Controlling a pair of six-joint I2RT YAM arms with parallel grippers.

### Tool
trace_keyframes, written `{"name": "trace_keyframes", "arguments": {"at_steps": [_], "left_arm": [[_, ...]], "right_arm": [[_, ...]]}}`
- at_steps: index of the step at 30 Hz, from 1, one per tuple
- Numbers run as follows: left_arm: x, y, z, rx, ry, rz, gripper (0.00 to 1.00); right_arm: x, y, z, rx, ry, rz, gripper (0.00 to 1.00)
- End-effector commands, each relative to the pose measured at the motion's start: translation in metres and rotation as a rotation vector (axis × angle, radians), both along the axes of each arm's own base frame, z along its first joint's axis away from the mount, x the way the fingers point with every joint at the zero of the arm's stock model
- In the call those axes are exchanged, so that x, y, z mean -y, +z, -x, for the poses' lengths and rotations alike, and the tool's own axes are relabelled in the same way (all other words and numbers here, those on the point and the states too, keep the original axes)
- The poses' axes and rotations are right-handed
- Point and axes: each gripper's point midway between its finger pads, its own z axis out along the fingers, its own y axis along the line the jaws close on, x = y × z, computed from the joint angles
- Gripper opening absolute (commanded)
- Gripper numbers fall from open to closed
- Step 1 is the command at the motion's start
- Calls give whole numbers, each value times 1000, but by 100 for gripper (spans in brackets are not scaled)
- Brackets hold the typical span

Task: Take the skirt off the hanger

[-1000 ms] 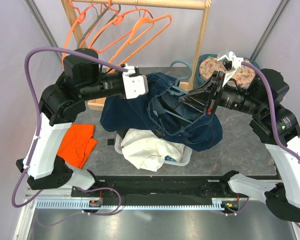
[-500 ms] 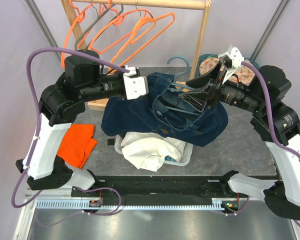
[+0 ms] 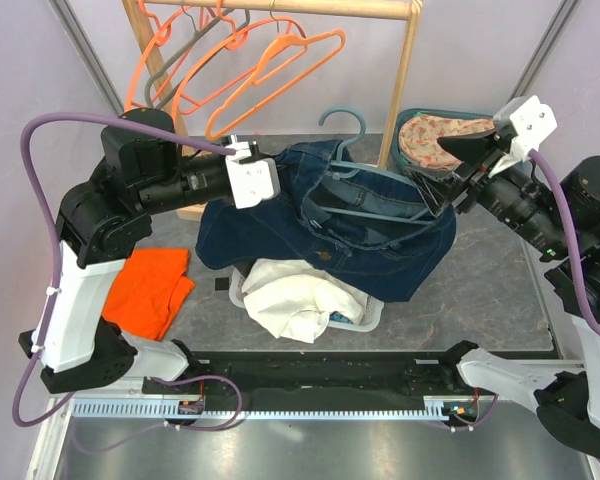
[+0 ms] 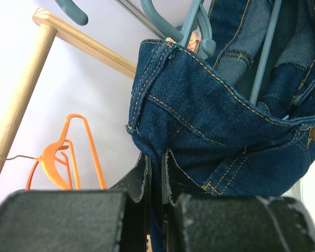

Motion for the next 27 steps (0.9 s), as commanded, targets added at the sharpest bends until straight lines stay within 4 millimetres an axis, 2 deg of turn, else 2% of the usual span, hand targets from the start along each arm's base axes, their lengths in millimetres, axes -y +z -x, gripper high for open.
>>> {"name": "trace_keyframes", "arguments": {"at_steps": [1,2,3,5,6,8,12,17,20,23,26,27], "left_arm": [[-7,40,10,115,-8,109,2],[-8,39,9,114,-6,108,2],[-7,39,10,111,-11,108,2],[-6,39,12,106,-16,112,2],[-6,38,11,104,-16,110,2],[-6,39,12,100,-19,115,2],[-5,39,12,100,-25,115,2],[-4,39,14,95,-30,118,2],[-4,39,14,95,-30,119,2],[-4,40,15,97,-33,123,2],[-5,41,16,95,-30,125,2],[-5,40,16,94,-31,124,2]], "right_arm": [[-3,19,10,71,51,5,73],[-5,31,19,98,88,3,73],[-13,32,15,91,117,15,73],[-19,44,24,107,171,19,73],[-31,41,23,94,235,32,73],[-40,40,27,87,291,36,73],[-57,21,21,26,366,57,73],[-70,-14,8,-64,394,95,71],[-76,-27,4,-102,411,103,68],[-81,-40,-1,-136,417,112,61],[-85,-40,-1,-148,436,106,34],[-85,-39,-1,-147,436,103,18]]}}
